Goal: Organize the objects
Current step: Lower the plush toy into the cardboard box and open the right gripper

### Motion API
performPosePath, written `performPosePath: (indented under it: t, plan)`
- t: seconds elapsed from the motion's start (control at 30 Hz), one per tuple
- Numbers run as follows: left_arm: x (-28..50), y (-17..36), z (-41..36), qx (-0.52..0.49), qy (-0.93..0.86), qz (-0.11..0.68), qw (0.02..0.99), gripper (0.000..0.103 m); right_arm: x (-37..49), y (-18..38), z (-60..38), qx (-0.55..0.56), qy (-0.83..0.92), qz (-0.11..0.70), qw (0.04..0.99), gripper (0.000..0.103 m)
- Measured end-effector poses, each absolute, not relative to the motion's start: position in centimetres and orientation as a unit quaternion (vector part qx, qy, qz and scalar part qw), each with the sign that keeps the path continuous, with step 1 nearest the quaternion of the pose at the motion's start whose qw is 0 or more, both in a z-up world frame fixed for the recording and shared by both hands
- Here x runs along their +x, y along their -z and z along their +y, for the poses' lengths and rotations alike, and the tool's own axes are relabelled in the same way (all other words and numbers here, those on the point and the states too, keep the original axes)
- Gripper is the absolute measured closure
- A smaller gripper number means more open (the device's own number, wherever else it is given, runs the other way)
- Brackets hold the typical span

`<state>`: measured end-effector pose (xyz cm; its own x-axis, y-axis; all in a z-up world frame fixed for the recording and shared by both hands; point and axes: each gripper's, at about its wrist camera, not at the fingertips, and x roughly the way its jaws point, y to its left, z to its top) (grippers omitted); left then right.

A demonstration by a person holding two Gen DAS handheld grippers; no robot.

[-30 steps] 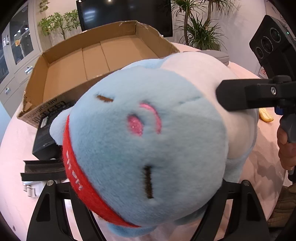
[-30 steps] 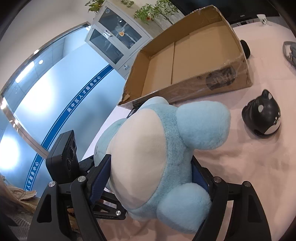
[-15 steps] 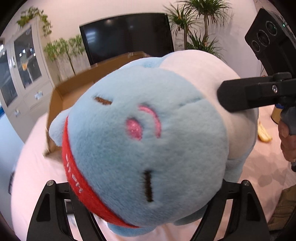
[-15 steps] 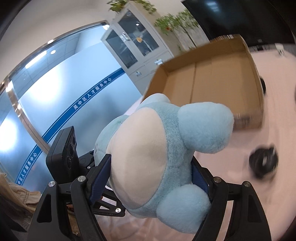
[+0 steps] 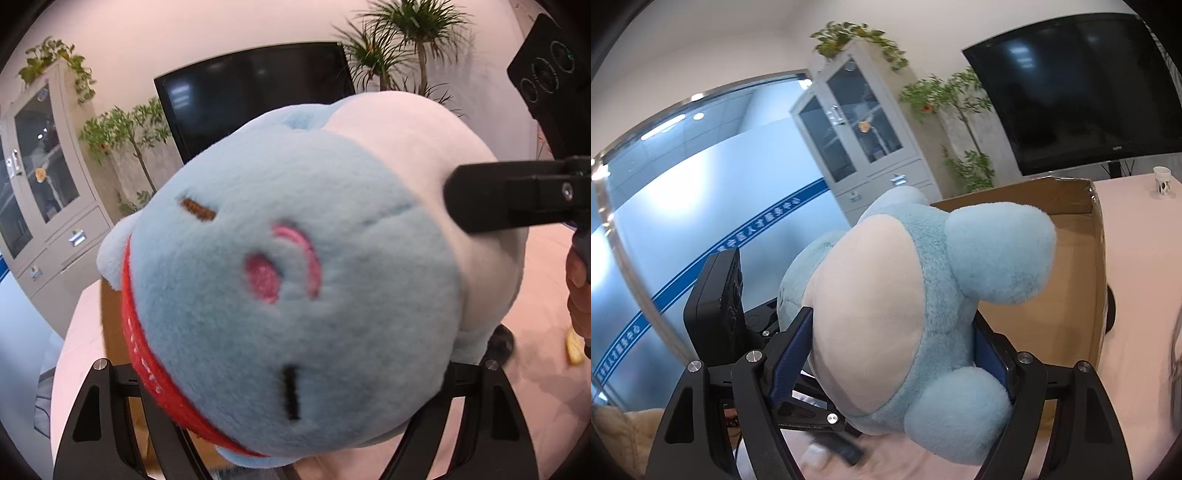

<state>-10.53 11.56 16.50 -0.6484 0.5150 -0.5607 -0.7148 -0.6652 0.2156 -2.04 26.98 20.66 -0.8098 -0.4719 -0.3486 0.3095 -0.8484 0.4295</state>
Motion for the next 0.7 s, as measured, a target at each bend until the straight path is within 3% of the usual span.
performPosePath:
  t: [0.43,0.7]
  plan:
    - [-18.9,-5.7,16.7,-0.414,-0.813,0.218,0.348,0.023,-11.3,-10.5,32.6,0.347,0.894,-0.246,0.138,0.022]
    - [-18.9,-5.6,15.7,-0.429,-0.812,0.215,0.333,0.018,-11.8,-9.8,33.6,0.351,0.892,-0.254,0.131,0.019]
